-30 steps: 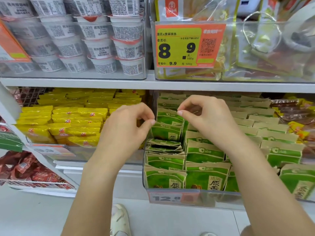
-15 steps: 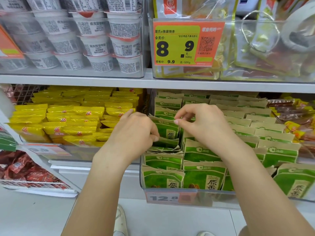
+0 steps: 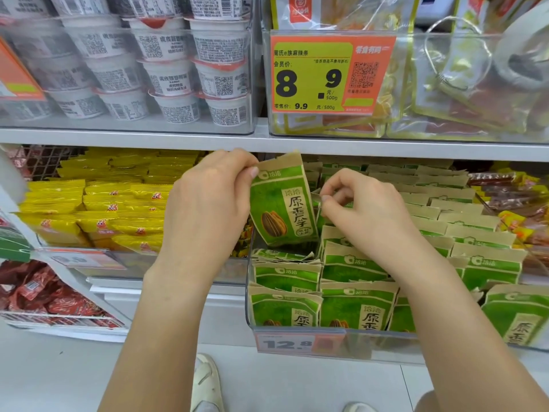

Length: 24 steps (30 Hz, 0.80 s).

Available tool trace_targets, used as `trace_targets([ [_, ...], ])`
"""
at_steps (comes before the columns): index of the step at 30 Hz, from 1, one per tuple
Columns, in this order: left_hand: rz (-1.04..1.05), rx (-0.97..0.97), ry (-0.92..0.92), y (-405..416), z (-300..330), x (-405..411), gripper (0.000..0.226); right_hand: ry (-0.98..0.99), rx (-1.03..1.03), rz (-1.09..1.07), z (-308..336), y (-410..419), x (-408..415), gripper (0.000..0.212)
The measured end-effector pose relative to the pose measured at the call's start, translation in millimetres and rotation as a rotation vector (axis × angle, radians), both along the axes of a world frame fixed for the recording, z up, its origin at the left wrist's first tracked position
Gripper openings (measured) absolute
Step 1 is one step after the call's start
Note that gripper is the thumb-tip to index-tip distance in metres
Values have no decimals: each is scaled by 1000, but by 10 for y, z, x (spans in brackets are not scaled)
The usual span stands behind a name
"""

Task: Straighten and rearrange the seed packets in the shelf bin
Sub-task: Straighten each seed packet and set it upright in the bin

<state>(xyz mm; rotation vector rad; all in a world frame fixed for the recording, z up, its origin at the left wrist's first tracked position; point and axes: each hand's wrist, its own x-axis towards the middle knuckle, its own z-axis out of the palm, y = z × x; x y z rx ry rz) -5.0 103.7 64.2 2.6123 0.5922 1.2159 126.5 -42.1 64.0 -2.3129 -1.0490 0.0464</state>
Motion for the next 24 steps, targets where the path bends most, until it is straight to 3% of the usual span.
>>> trace_targets([
  [5, 31, 15, -152, 7, 83, -86, 15, 68, -59, 97, 21, -5, -73, 15],
  [11, 102, 29, -272, -60, 208, -191, 15, 135, 22, 100, 40, -23, -64, 28],
  [15, 159, -84, -368, 32, 281, -317, 19, 45, -78, 141, 42, 3, -98, 30],
  [19, 215, -98, -348, 121, 302, -399, 14, -67, -159, 177, 25, 4, -81, 35],
  [24, 209, -104, -382, 161, 207, -392, 23, -176, -429, 189, -40, 73, -136, 43],
])
